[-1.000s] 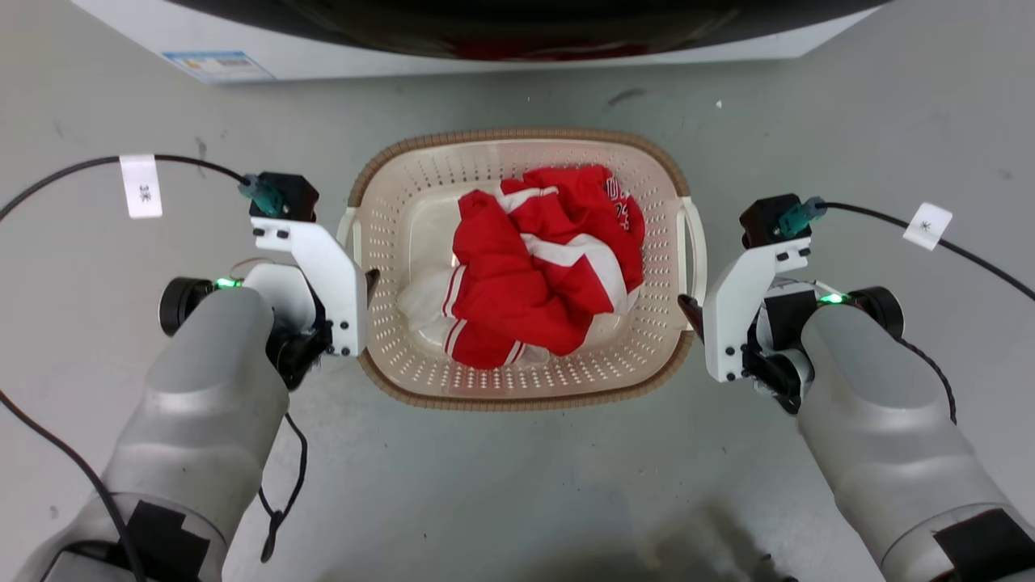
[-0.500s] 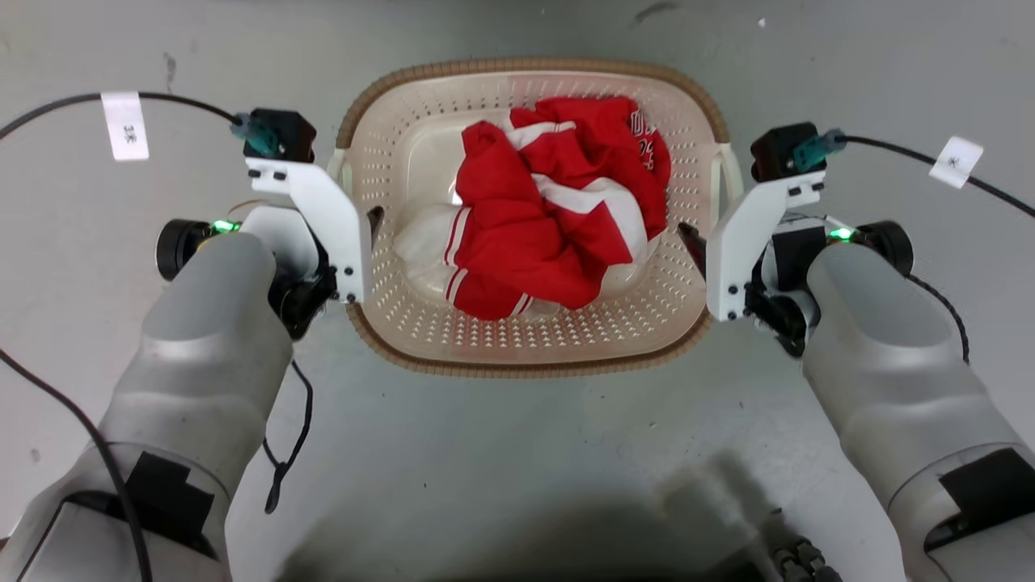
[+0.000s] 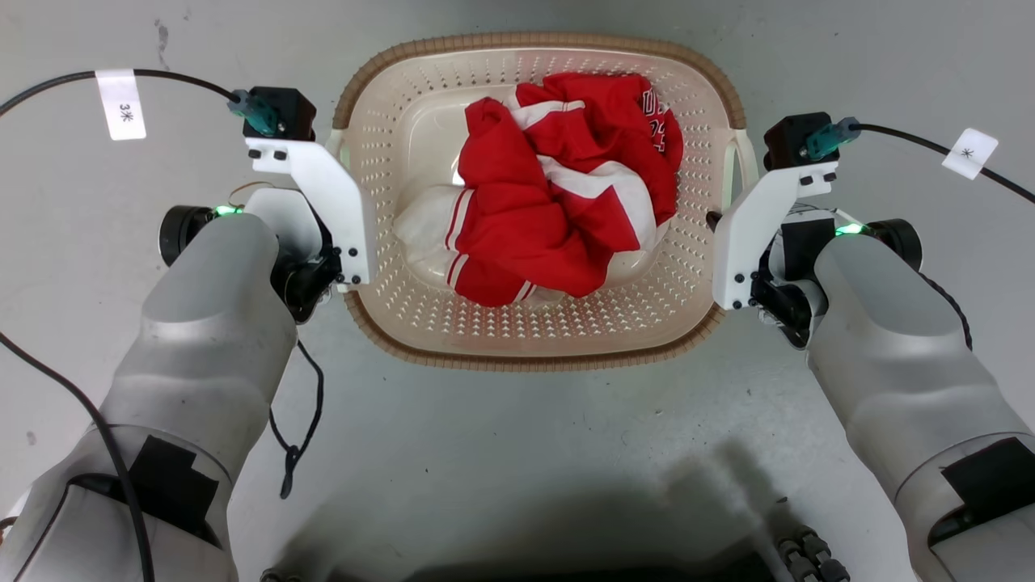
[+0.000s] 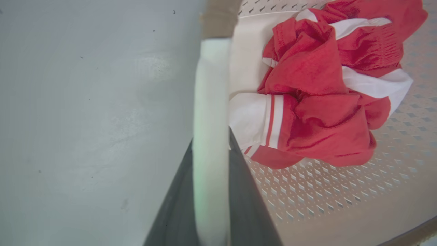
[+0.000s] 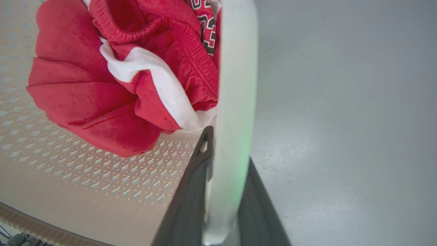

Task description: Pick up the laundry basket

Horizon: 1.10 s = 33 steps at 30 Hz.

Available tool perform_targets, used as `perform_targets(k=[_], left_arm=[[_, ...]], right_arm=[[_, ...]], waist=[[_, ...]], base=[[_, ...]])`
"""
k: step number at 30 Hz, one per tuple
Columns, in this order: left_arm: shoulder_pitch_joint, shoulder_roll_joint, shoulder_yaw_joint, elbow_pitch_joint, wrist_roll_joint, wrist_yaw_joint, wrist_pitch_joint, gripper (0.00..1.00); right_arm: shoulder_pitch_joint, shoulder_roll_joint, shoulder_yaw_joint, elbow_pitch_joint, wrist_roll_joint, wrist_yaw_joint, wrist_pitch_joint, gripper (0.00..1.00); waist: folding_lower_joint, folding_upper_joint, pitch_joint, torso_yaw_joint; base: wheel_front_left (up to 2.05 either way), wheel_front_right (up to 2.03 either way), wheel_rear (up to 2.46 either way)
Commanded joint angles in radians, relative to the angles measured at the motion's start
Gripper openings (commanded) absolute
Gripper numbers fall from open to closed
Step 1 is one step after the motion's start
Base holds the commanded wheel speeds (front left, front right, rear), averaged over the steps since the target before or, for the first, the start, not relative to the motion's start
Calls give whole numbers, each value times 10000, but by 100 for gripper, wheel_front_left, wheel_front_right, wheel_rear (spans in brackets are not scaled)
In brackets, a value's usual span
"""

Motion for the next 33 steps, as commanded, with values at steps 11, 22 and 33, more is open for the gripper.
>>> perform_targets(k=[11,22,33], left_arm=[[163,-172,-569,166,-813,-30,1157,0],[775,-403,-912,253,-1617,-65,2553,0],[1474,-525,-1038,272,-2481,-67,3712,0]], right_arm=[[58,166,1041,-270,1059,63,1264,0],[583,233,1850,-426,2230,83,3043,0],[1206,261,2292,-230,3159,84,4536,0]], waist=[[-1,-1,-944,-74],[-1,-1,-2928,-38],[-1,-1,-5033,73]], base=[[0,0,0],[0,0,0],[0,0,0]])
